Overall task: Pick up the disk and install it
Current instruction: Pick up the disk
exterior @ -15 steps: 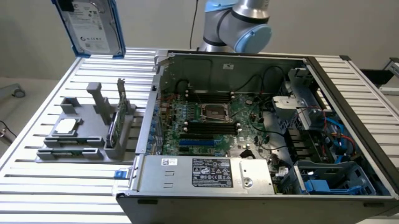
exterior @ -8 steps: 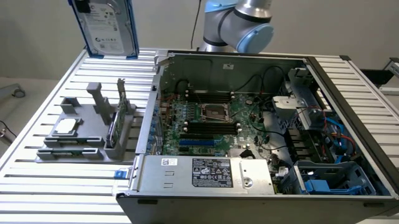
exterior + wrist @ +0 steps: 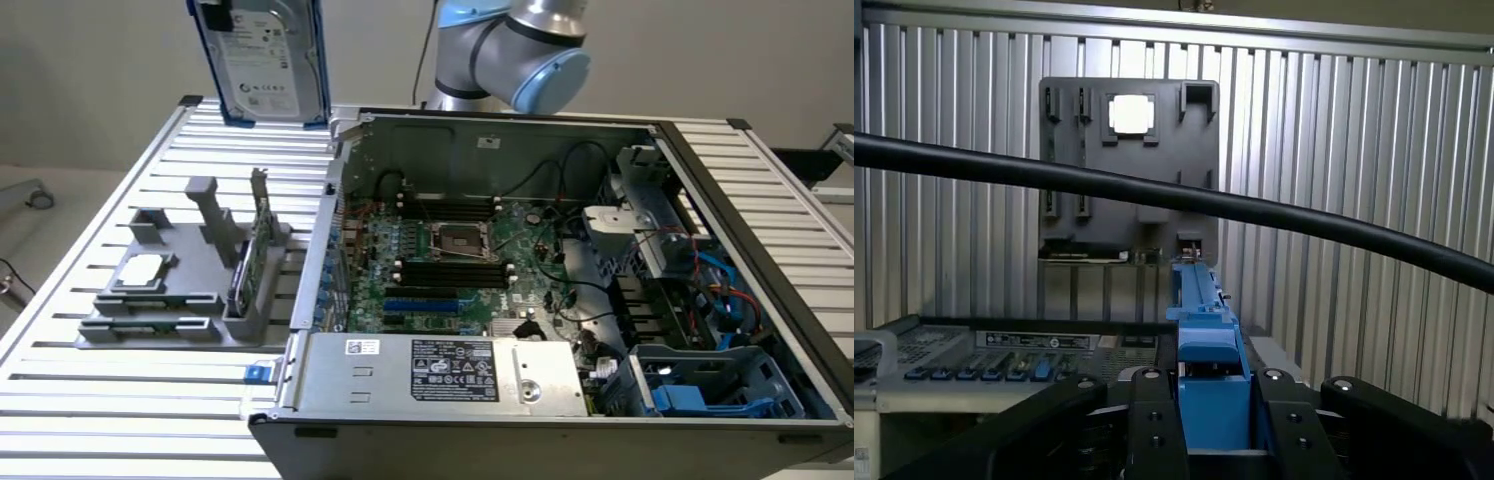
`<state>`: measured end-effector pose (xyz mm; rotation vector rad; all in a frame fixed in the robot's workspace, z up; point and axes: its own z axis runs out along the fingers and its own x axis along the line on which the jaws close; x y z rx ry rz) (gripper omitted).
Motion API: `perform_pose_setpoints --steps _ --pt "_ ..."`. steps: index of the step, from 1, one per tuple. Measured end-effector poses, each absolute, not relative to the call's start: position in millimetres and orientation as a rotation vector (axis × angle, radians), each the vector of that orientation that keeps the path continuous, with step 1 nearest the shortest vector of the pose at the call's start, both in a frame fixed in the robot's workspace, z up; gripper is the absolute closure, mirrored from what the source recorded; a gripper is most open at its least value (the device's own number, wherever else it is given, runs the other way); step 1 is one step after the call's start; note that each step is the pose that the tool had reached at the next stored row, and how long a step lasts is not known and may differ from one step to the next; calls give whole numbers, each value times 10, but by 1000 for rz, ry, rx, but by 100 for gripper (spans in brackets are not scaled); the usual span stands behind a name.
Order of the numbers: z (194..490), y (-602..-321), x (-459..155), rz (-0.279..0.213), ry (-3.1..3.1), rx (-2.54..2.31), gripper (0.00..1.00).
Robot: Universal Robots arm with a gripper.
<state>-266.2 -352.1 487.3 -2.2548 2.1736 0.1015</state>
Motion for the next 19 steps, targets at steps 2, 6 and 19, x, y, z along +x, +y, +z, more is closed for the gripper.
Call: perform_pose_setpoints --steps 2,6,19 --pt "4873 -3535 -2568 103 2173 -2254 67" --pt "4868 -3566 -2388 104 2172 -2253 67" --pt "4850 -3816 -1896 105 2172 -2253 67"
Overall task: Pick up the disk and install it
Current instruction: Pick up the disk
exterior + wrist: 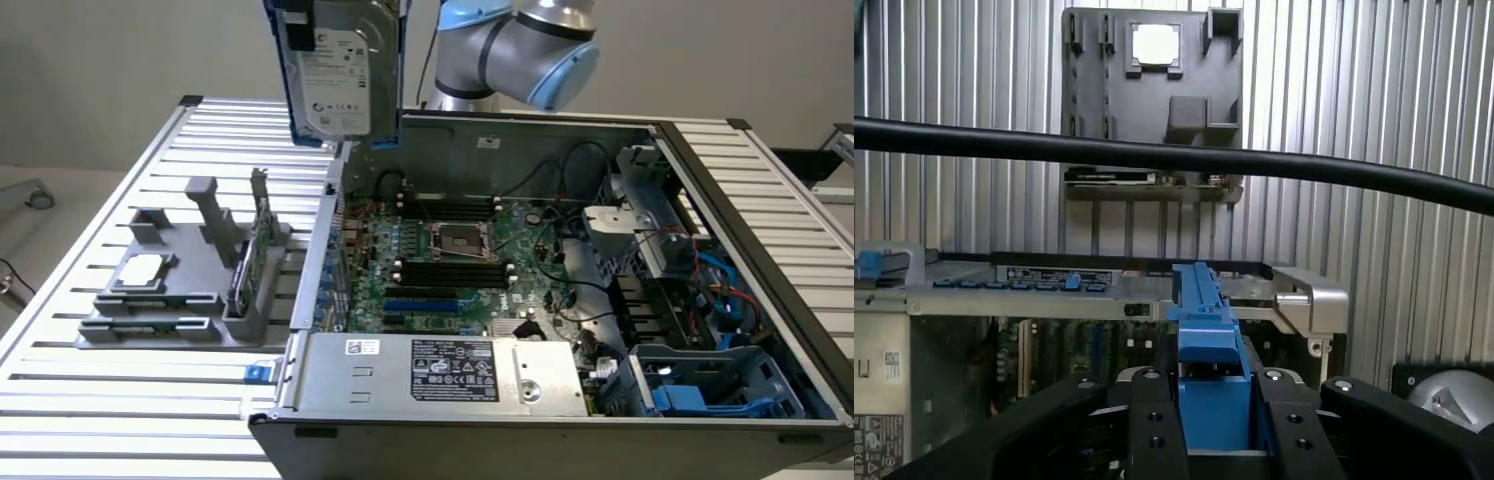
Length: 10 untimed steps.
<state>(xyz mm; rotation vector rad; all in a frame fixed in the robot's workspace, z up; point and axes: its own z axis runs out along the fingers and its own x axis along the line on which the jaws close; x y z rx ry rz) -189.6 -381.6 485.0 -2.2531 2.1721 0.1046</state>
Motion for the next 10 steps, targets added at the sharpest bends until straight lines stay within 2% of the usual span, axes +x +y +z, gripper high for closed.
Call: perform_pose_setpoints --steps 10 --pt "4833 -4057 -1539 105 2172 -2253 67"
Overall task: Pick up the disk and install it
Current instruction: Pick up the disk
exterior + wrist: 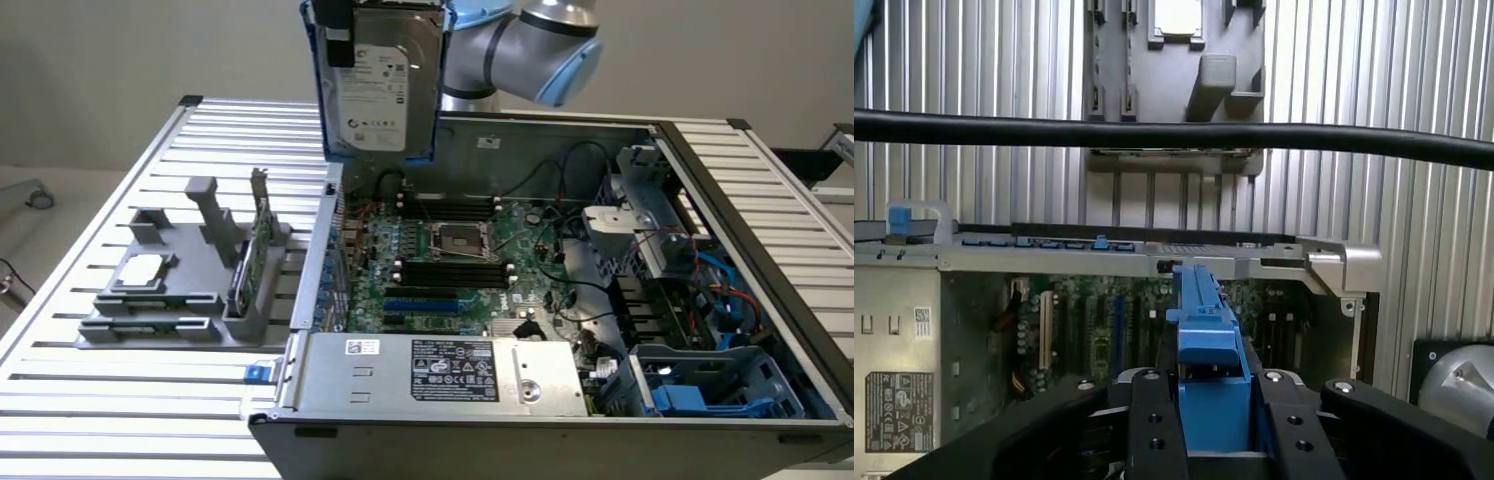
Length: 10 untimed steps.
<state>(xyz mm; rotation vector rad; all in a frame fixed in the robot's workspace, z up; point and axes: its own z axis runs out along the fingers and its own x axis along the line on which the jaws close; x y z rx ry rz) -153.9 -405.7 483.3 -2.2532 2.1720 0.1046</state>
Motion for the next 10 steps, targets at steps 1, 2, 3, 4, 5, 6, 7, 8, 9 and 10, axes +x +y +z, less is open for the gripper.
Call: perform_pose_setpoints --steps 1,2,3,4,5,6,7,8,9,10 --pt "4830 -4081 -1502 105 2172 -2253 67" --pt "4828 -4105 -1465 105 2172 -2253 67" --pt "4826 -4129 -1428 105 2172 -2253 67" --pt "4823 -4154 -1390 105 2172 -2253 67" --pt "4821 -4179 -1352 105 2172 -2253 67" --pt "4819 -4202 -1316 105 2172 -2253 67" --pt "4816 -4226 -1279 105 2172 -2253 67" --pt "4814 -4250 -1243 105 2172 -2253 67" --pt "4812 -4273 -1207 105 2172 -2253 67" --pt "4809 -4297 -1170 105 2172 -2253 67"
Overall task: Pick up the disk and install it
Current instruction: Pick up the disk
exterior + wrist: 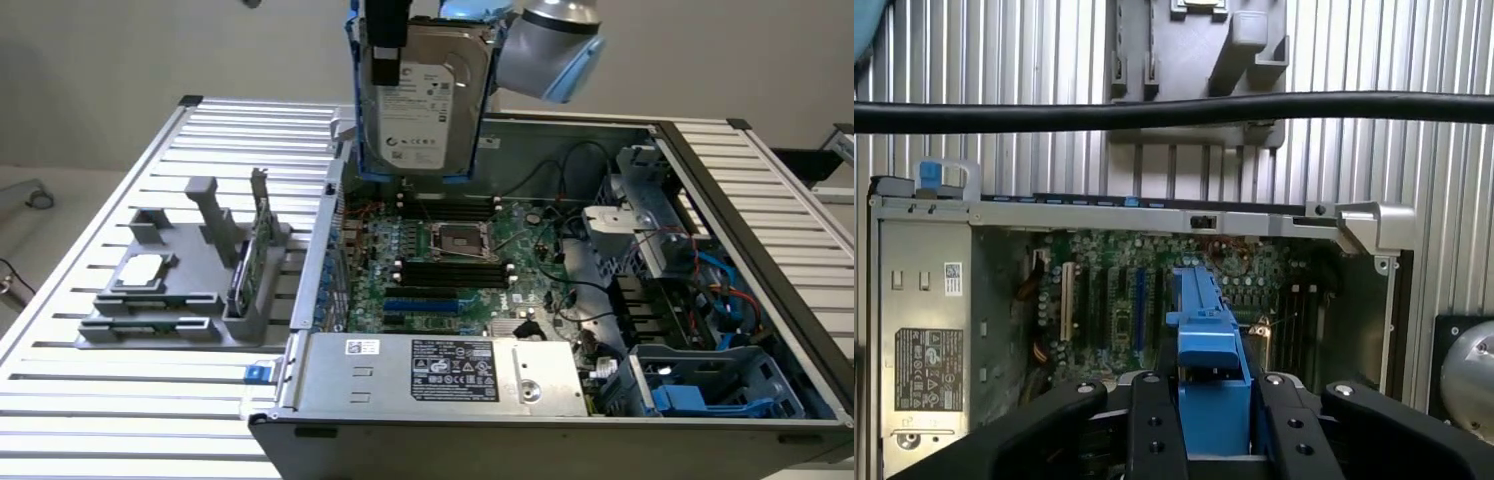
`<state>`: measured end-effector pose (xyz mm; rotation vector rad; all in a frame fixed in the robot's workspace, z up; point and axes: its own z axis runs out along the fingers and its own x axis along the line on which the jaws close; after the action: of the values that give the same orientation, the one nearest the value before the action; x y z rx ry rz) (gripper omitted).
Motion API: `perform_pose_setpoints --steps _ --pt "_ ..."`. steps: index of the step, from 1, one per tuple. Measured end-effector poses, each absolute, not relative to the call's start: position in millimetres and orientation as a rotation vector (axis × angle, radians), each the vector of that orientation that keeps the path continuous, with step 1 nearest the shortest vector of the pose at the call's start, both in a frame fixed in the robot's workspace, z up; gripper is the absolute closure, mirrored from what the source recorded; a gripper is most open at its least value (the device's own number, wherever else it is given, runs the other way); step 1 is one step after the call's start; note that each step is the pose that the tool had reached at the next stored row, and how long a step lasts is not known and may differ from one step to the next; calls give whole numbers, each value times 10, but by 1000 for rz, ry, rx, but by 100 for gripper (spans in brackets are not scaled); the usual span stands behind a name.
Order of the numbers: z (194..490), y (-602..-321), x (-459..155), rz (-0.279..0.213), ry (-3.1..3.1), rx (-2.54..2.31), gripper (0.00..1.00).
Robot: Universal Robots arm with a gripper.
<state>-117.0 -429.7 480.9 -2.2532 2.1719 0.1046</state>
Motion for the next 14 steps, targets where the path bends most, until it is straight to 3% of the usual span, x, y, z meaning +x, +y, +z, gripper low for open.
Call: perform_pose_setpoints --steps 14 --pt "4775 -4633 -656 105 2172 -2253 67"
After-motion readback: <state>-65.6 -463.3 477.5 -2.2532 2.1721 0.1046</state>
